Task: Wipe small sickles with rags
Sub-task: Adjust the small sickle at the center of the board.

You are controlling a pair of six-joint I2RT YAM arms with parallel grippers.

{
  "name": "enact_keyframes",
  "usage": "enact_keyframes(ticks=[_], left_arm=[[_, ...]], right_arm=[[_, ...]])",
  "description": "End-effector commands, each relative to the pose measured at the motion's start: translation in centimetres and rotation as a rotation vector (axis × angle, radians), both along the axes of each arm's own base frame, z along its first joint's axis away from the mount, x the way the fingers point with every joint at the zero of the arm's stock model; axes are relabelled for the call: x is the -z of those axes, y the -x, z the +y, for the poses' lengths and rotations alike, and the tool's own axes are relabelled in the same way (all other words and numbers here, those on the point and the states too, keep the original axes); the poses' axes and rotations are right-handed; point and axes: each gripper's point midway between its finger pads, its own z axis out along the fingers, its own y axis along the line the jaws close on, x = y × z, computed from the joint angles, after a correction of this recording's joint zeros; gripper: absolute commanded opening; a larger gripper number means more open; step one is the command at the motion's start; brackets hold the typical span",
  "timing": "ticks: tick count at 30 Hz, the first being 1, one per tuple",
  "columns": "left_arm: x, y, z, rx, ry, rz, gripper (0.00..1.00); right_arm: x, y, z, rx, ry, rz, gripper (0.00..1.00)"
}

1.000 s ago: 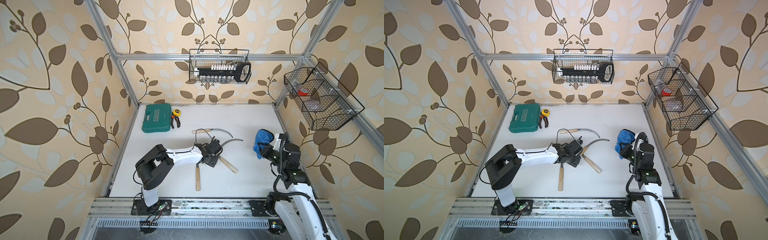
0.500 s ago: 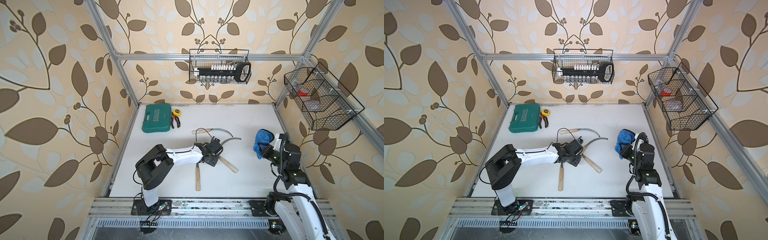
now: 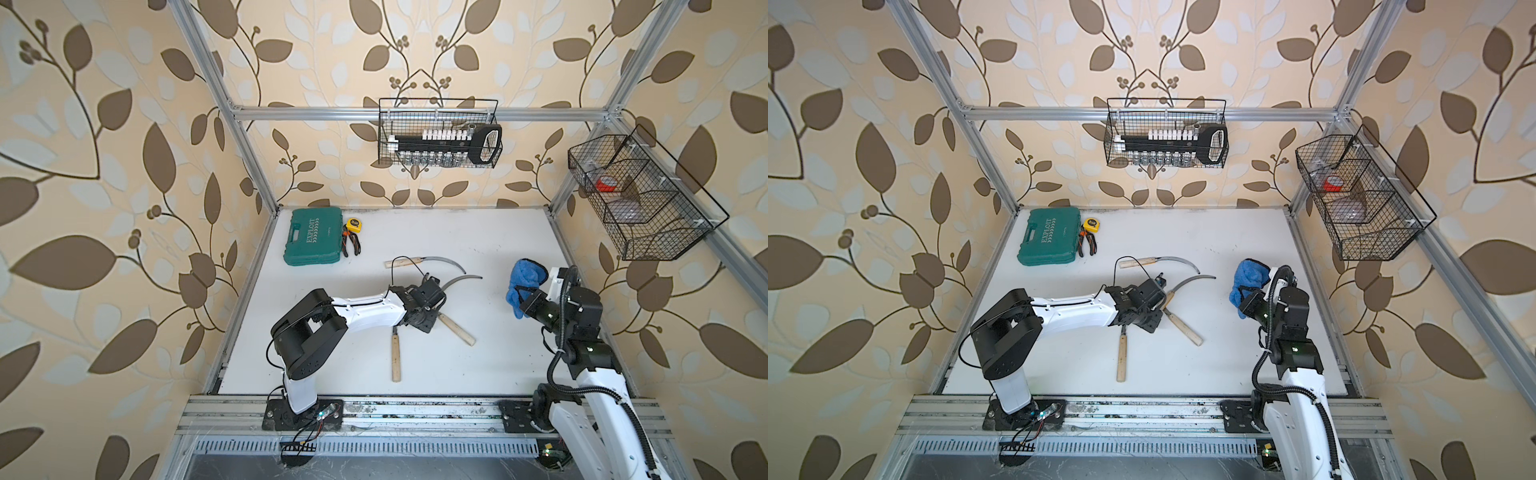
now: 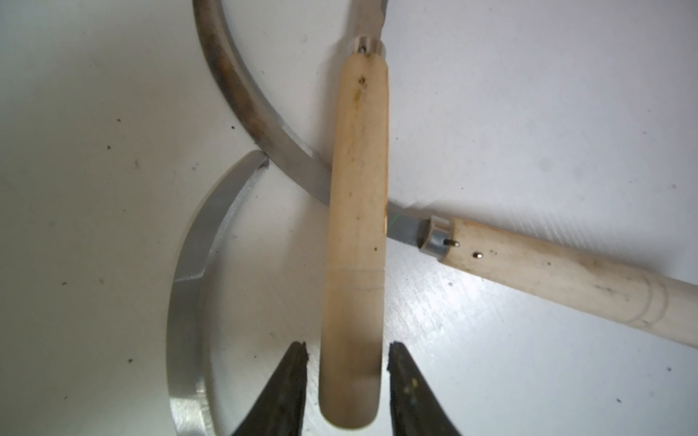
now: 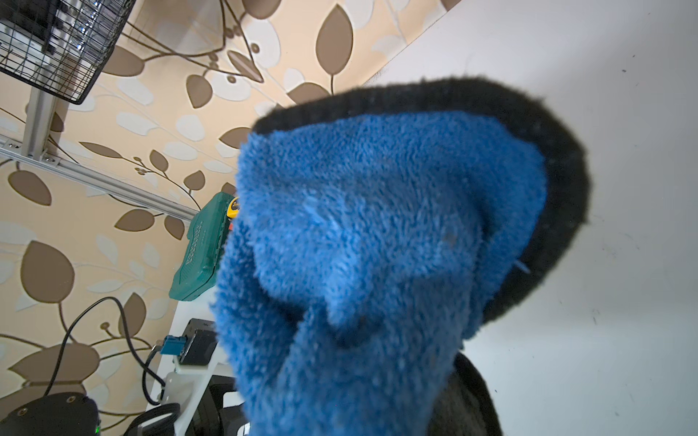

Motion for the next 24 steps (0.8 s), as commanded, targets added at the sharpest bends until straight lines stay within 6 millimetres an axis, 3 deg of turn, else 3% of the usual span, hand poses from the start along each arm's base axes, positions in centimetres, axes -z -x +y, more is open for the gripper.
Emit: enact_keyframes(ticks=[1,7,13,18,21,24], left_arm=[[-0.5,-0.4,-0.4,-0.008,0.013,-0.012,0.38],[0.2,-0.3,-0.4,-0.001,0.003,0.003,0.39],[0.1,-0.3,-0.2,-0.008,0.011,-0.002,0.31],[-1.2,-0.7,0.0,-0.01,0.019,-0.036,0.17],[-2.5,-1.2,0.3,-0.013,0.011,-0.073,0.15],[-4.5,-1.7,0.6,0.0,-0.013,-0.122,0.13]], right_arm=[[0.1,0.1,0.2,-0.01,-0.006,-0.01,0.0],[0.1,0.1,0.2,-0.009,-0.007,-0.01,0.0],[0.0,0.1,0.2,-0.01,-0.007,-0.011,0.0],[-0.1,0.1,0.2,-0.011,-0.01,-0.014,0.0],[0.1,0.0,0.5,-0.023,-0.01,-0.006,0.0],[0.2,-0.4,2.0,-0.074,0.02,0.019,0.0]])
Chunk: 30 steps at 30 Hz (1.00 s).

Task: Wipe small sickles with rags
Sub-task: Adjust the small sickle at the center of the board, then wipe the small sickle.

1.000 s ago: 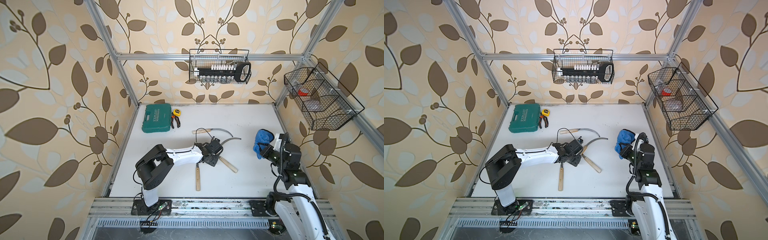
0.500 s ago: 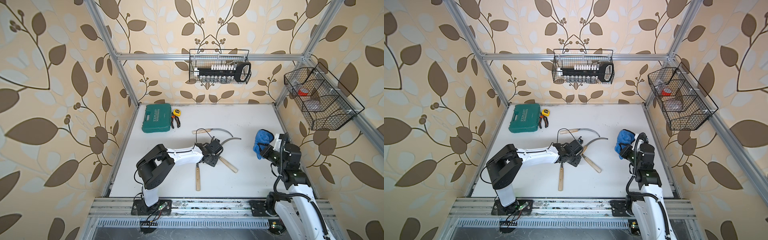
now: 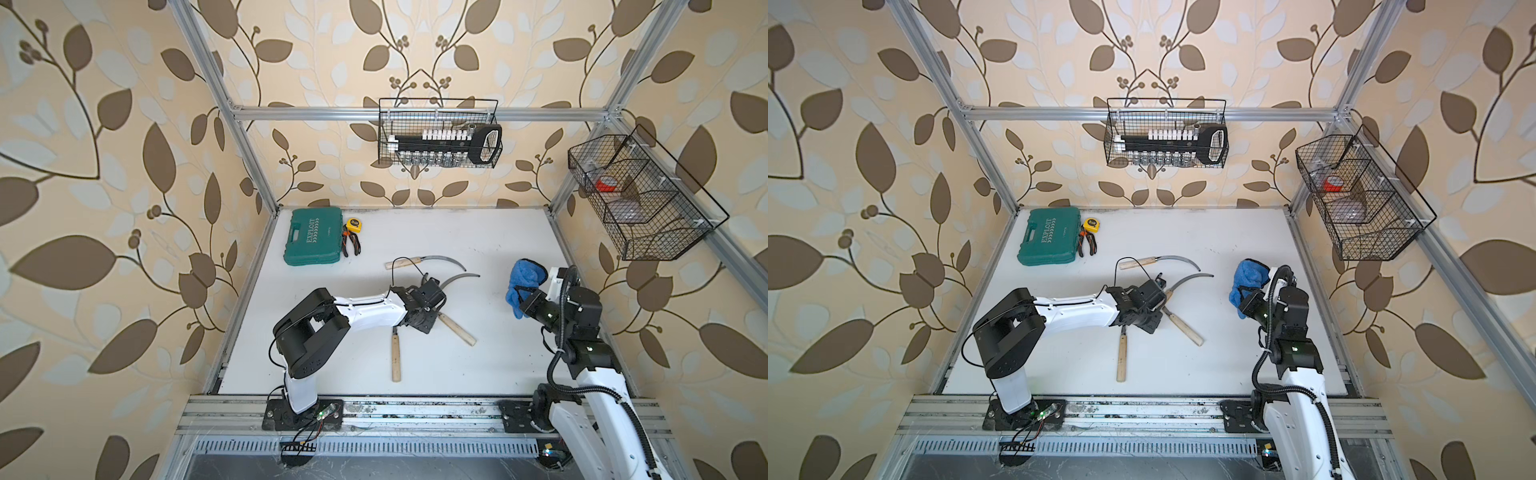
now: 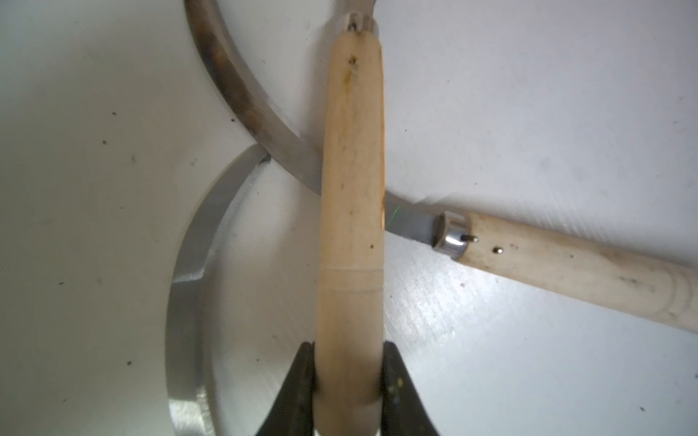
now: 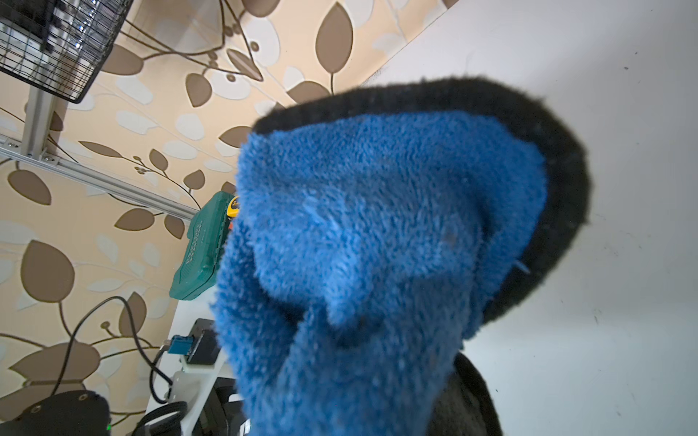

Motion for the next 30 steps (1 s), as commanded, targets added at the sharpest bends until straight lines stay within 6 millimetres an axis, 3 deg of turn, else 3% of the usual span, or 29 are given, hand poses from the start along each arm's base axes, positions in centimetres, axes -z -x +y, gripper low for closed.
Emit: enact_keyframes(ticks=[1,5,11,19,24,30], left_arm=[[-5.4,-1.7,0.2,0.012,0.011,-0.13,0.1],[-7.2,-1.7,0.5,0.063,0.008,-0.202,0.05],[-7.7,-1.0,0.5,0.122,0.02,-0.302,0.02],[-7.4,0.7,-0.8,0.243,0.036,-0.444,0.0],[-8.5,1.9,-0.8,0.275,0.078,-0.514,0.0],[-10.0,2.3,-1.6,0.313,0.142,-0.545,0.0]], right_arm=[[-0.2,-0.5,2.0,-0.064,0.046,0.011,0.0],[-0.5,-1.4,6.0,-0.139,0.156,0.033,0.0],[0.3,-3.1,11.7,-0.253,0.264,0.078,0.0],[2.3,-5.3,13.3,-0.295,0.293,0.129,0.0],[3.6,-5.3,13.0,-0.291,0.318,0.164,0.0],[3.8,-4.4,14.9,-0.357,0.321,0.155,0.0]])
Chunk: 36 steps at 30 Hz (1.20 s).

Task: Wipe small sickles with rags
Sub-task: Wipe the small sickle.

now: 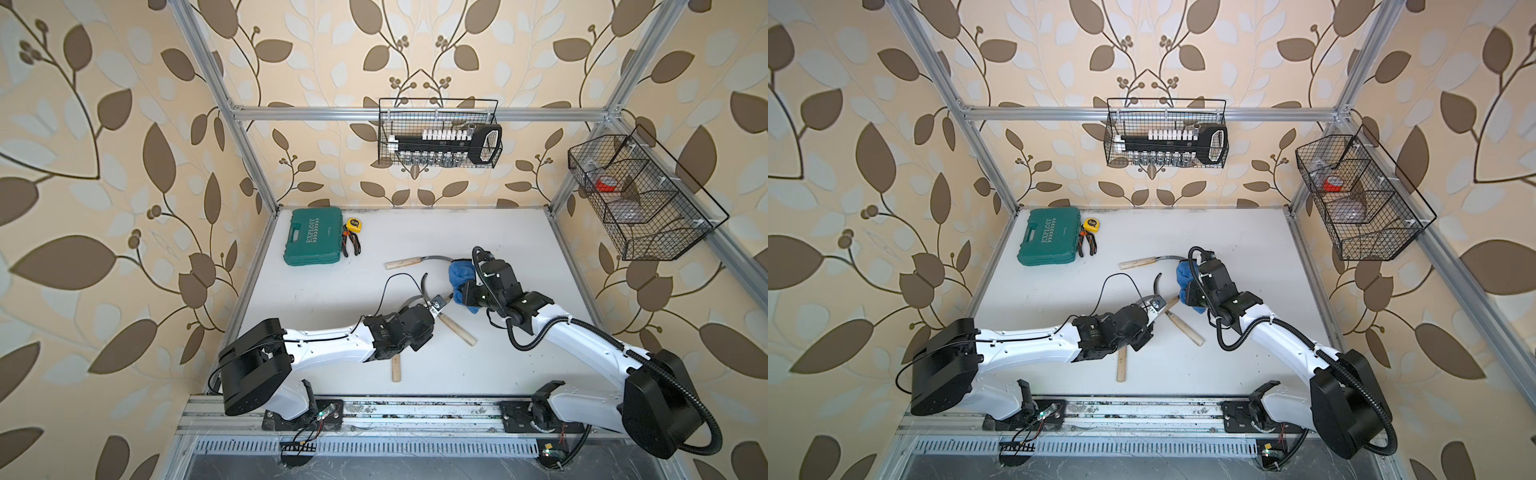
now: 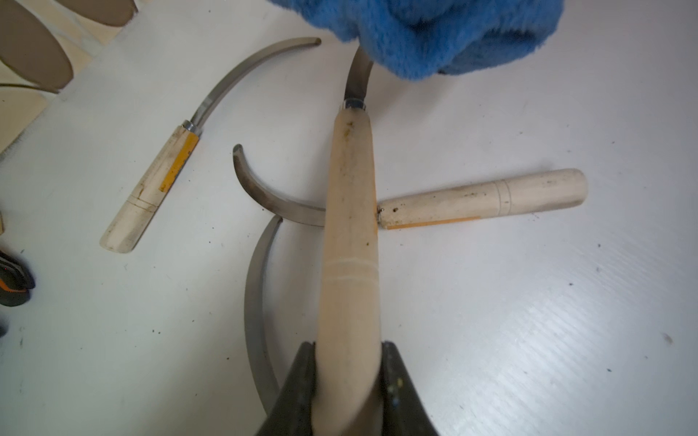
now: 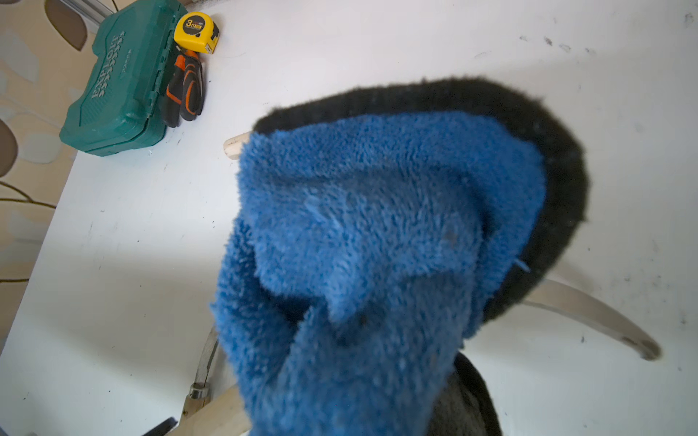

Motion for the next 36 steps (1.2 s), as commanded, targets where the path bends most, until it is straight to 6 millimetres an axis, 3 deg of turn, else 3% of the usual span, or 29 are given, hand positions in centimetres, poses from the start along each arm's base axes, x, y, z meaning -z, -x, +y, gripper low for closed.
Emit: enact_keyframes(ticks=[1,13,18,25,27,31,36], left_arm=[[-3.3,-1.2,-1.8,0.014,0.095,-0.085,0.0],[-4.6,-2.8,-5.2,0.084,0.231,-0.068,0.0],[-5.3,-3.0,-6.1,0.131,0.31,-0.09,0.0],[-5.4,-3.9,-6.2,0.151,0.375,-0.06,0.0],[-5.5,-3.7,-6.1,0.159,0.383,-0.062,0.0],[-6.0,-3.5,-5.4,0.151,0.391,-0.075,0.0],[-6.2,-3.0,-4.8,0.152,0.393,-0.077,0.0]], right_arm=[[-0.7,-0.1,1.5,-0.052,-0.011,-0.03,0.0],[1.3,1.2,3.2,-0.121,-0.034,0.01,0.0],[0.9,2.7,4.6,-0.191,-0.092,0.004,0.0],[-1.3,4.9,6.3,-0.286,-0.217,-0.034,0.0],[-1.1,4.8,5.9,-0.266,-0.201,-0.037,0.0],[1.3,3.5,4.1,-0.171,-0.112,0.0,0.0],[4.1,1.4,-0.3,-0.009,-0.045,0.05,0.0]])
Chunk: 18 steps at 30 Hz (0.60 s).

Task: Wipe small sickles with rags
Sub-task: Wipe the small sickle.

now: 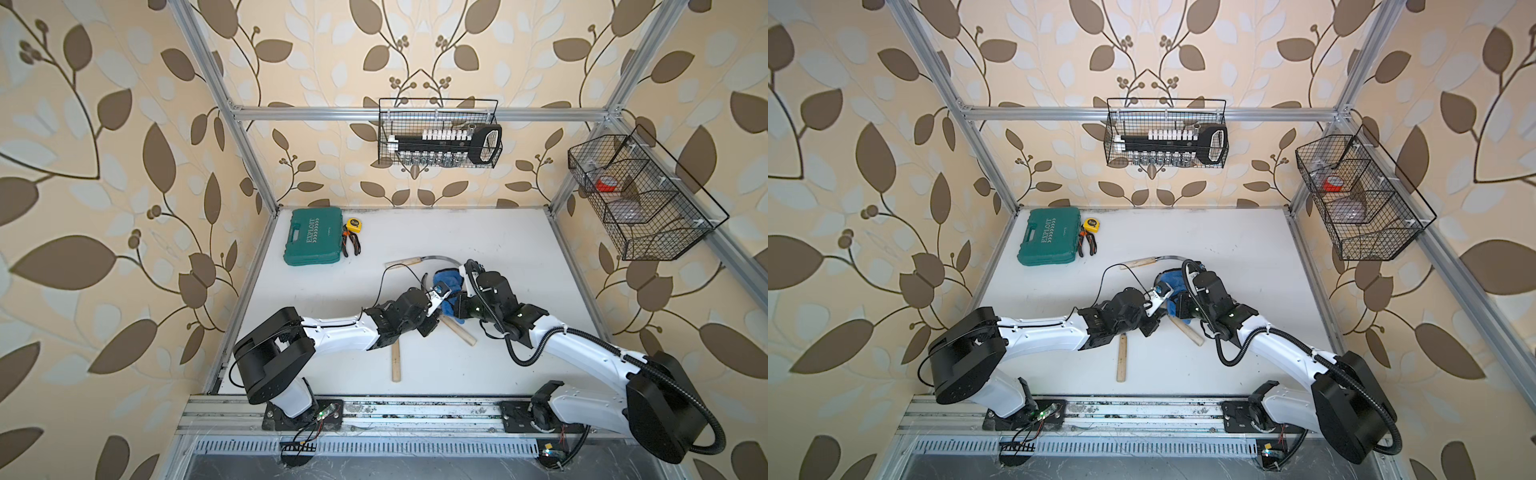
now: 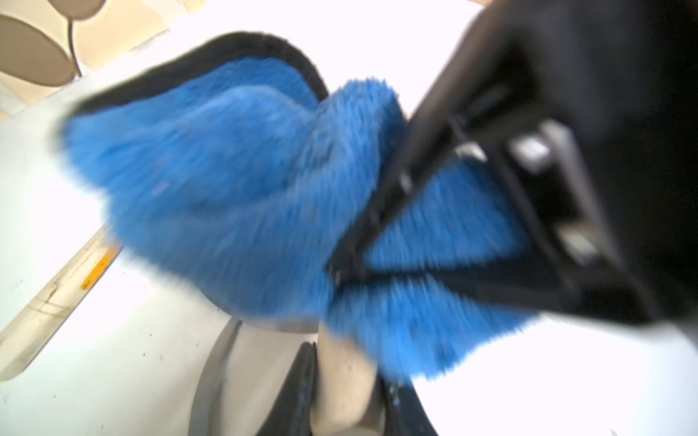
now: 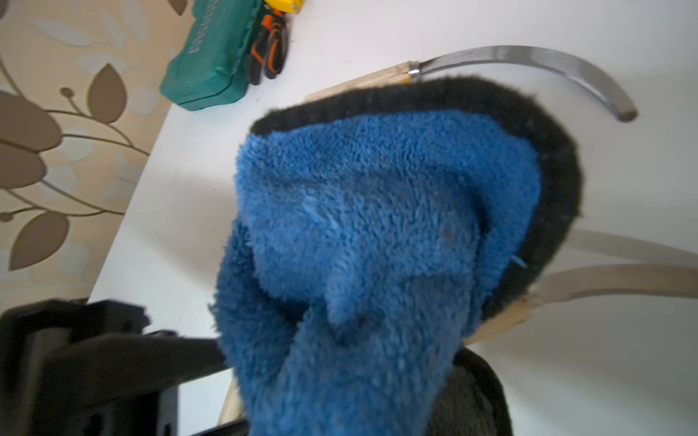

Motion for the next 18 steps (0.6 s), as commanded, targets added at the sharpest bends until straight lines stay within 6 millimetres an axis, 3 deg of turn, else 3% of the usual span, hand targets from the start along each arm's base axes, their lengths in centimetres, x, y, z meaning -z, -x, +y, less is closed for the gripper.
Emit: enact_keyframes(ticks=[1,3,5,6,12,18], left_arm=[[-5.9,-0.2,-1.0,0.023,0.167,-0.101,0.0],[-5.7,0.1,-0.7,0.031,0.173,-0.103,0.0],[-5.5,0.5,-0.7,0.048,0.178,-0.099,0.0],[-6.6,0.8,-0.4,0.052,0.206,-0.113,0.0],[-7.1,1.8,1.6,0.03,0.231,-0.137,0.0],[-7.1,2.7,2.8,0.028,0.289,-0.164,0.0]], right_arm=[[2.7,-0.7,-3.8,0.127,0.08,0.058,0.0],[2.7,-0.9,-4.4,0.152,0.093,0.054,0.0],[2.2,-0.5,-3.6,0.135,0.078,0.042,0.0],[1.7,-0.3,-2.7,0.122,0.08,0.033,0.0],[-0.6,2.9,4.7,-0.055,0.045,-0.013,0.0],[-0.4,5.3,7.1,-0.136,-0.084,-0.001,0.0]])
